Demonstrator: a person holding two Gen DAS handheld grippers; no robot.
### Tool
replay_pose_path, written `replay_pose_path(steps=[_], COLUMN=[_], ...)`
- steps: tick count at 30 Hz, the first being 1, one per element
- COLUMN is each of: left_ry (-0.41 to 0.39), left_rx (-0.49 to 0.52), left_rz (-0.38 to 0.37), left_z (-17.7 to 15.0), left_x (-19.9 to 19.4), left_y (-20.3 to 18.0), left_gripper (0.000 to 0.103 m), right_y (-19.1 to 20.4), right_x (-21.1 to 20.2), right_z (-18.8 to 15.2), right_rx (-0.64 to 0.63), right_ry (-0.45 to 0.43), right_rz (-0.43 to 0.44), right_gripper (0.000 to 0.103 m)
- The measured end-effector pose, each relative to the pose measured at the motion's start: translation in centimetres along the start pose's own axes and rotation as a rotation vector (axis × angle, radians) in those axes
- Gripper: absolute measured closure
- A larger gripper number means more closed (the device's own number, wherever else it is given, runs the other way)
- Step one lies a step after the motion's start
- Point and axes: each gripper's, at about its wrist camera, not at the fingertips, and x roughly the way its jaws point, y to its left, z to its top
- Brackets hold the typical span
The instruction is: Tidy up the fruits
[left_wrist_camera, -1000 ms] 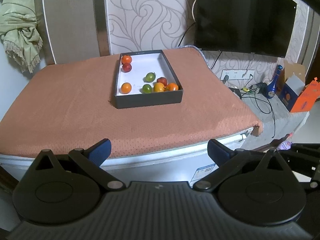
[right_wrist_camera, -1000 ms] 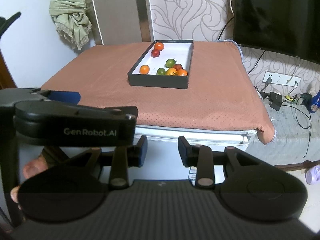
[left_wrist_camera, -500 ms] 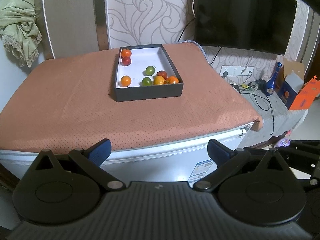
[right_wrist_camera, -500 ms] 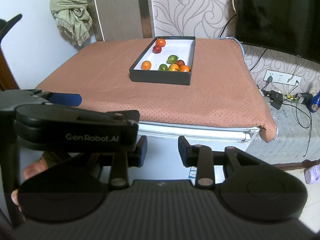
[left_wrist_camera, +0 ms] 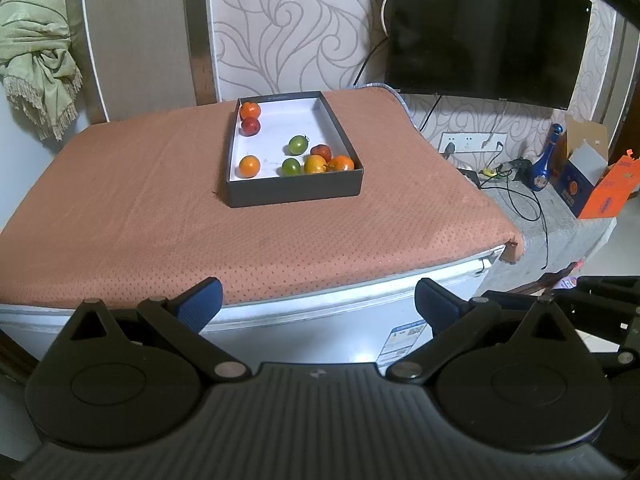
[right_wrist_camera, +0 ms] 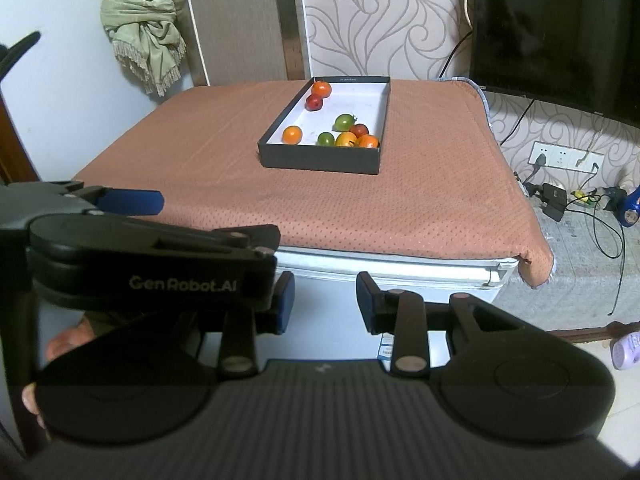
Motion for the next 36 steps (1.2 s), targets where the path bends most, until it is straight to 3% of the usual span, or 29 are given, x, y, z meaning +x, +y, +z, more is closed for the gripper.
replay_pose_path(steps=[36], left_ry=[0.005], left_rx=[0.013], left_rz=[0.005], left_z=[0.61], left_x=[0.73], left_y=[-0.64], left_gripper=[0.0], right_y=[-0.86], right_x=[0.7], right_z=[0.39], right_rx=[0.019], right_ry=[0.003], right_rz=[0.009], right_gripper=[0.066])
